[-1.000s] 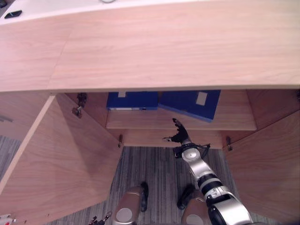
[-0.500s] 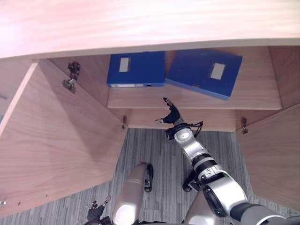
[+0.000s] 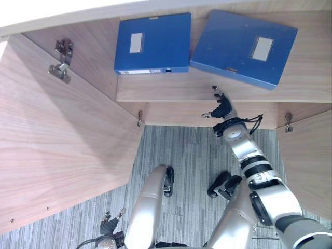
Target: Walk over to the cabinet, pick up the folder, carry it to the office cabinet, place the folder inside the office cabinet, then close the office cabinet door
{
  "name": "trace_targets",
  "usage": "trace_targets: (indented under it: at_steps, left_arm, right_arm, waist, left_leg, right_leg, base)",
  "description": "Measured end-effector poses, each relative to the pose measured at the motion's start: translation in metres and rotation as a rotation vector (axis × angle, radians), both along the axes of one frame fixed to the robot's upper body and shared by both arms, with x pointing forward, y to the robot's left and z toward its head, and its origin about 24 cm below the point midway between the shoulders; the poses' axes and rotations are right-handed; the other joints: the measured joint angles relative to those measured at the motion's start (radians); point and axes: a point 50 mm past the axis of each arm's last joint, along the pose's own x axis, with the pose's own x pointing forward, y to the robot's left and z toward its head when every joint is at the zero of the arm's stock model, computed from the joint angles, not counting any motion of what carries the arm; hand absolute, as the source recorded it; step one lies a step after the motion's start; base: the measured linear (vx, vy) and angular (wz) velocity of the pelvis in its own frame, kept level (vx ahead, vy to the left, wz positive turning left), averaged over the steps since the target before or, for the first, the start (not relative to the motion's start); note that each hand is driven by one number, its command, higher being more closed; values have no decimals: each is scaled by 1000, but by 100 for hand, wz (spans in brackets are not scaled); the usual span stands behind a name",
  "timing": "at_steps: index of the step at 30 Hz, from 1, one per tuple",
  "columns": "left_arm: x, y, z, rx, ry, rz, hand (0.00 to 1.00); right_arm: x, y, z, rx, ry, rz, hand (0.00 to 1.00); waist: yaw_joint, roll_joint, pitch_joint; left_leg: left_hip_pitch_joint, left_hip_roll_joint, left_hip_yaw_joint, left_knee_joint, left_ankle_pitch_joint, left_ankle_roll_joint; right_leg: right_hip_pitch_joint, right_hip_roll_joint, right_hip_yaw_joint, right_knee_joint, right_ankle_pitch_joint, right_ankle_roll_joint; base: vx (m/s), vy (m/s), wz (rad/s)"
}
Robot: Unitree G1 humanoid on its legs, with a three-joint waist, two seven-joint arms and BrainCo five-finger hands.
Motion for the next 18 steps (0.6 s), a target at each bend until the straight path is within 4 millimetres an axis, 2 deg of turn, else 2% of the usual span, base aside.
trace_targets:
  at_steps: [8,11,18]
  left_arm:
    - [5,-1,5,-5,-37,-28,0]
    - [8,0,7,-8,-57,-38,0]
    - [9,0,7,-22,-64,-55,0]
  right_arm:
    - [-7,-31,16,-50,-56,-40,0]
    - [-9,-50,20,-84,-35,-78,0]
    - [-3,-79,59,-37,-56,-114,0]
  waist:
    - [0,2,11]
    - [-1,2,16]
    - [-1,2,26]
  left_leg:
    - [-23,20,14,13,-12,1]
    - [-37,30,16,22,-18,1]
    - [-56,36,17,30,-22,1]
  right_leg:
    - [-34,19,17,2,1,-1]
    - [-50,26,18,3,4,-6]
    - [-69,32,20,6,4,-7]
  base:
    - [22,-7,-9]
    - [40,-10,-9]
    - [18,-4,-2]
